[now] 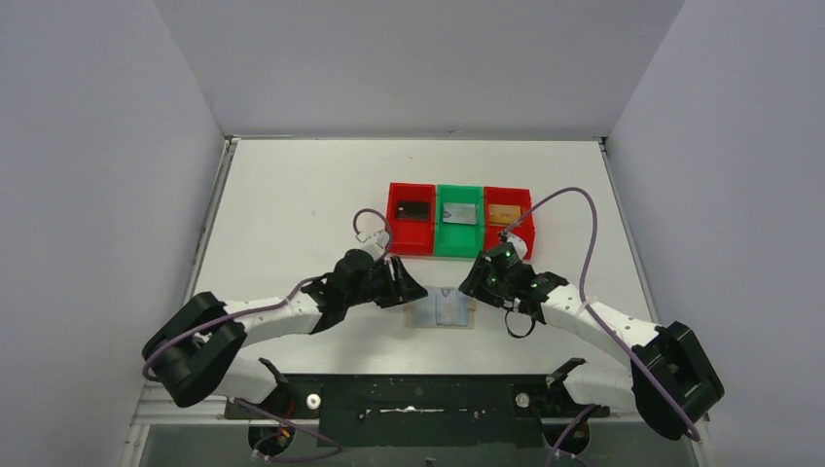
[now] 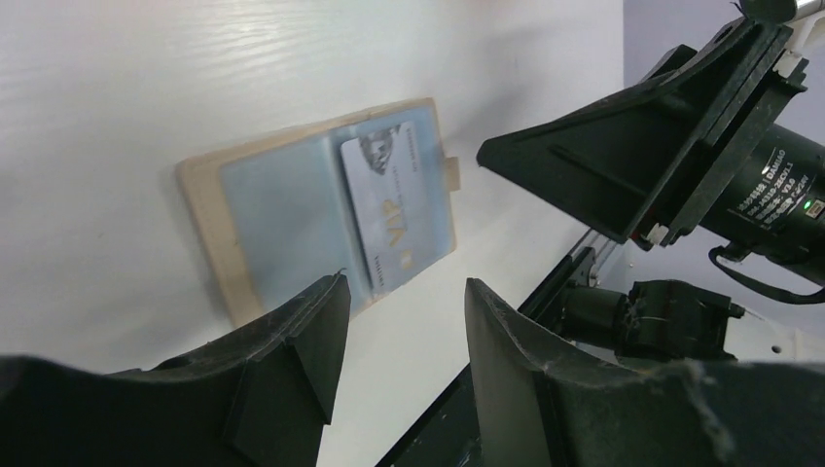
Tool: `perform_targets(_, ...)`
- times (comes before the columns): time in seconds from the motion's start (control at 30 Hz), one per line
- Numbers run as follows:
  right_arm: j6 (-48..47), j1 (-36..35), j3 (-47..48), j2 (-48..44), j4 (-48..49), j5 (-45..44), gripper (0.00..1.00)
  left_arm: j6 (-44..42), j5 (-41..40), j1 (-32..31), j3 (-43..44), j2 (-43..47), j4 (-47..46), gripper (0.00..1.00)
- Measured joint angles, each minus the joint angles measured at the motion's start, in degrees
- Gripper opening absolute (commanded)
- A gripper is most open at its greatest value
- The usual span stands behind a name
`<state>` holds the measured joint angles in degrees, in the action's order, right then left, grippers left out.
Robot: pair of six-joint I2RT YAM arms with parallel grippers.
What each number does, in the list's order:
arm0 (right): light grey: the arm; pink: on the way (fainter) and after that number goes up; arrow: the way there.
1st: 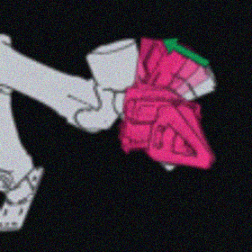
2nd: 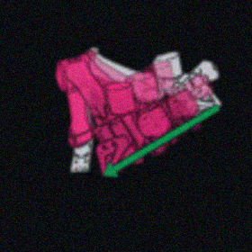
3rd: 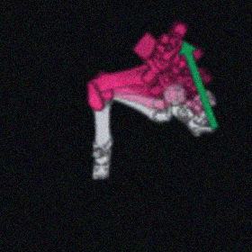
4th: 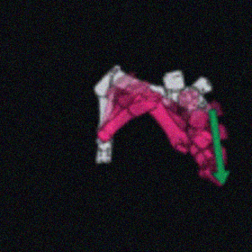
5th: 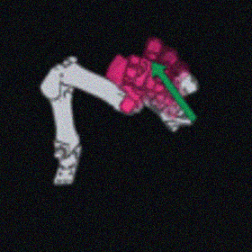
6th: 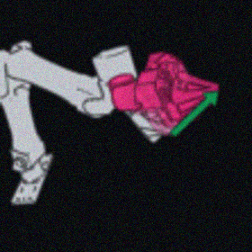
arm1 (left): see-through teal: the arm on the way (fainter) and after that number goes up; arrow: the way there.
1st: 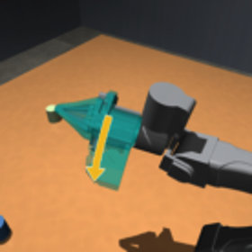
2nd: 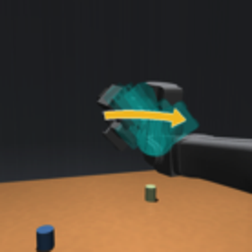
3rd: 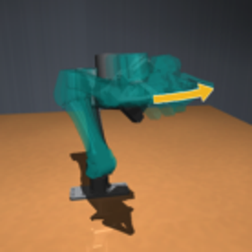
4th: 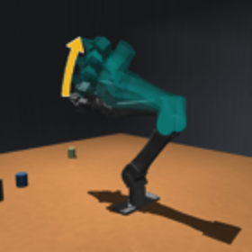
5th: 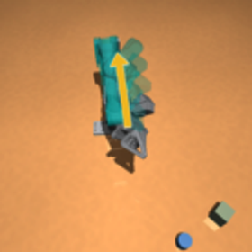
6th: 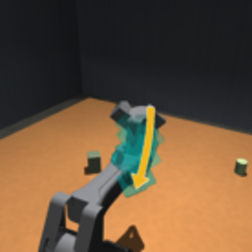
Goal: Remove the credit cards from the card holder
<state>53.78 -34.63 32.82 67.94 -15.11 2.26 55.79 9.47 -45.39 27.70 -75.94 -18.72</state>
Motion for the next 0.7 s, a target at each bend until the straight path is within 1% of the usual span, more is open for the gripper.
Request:
perform_targets(0.17,0.1,0.2,-0.4,-0.3,0.3,1.3,0.35,1.1,5.9,0.0,3.6,-9.8,-7.5,0.46)
perform_targets(0.33,0.4,0.5,-1.9,-0.3,1.4,3.0,0.30,3.4,9.8,0.0,3.7,-15.9,-12.9,0.44)
perform_targets(0.47,0.3,0.5,-2.0,0.5,2.8,4.8,0.27,4.7,11.2,0.0,3.7,-18.5,-15.4,0.44)
perform_targets(0.7,-0.4,0.5,-2.3,4.9,5.8,7.3,0.24,5.5,11.9,0.0,3.7,-19.4,-17.8,0.44)
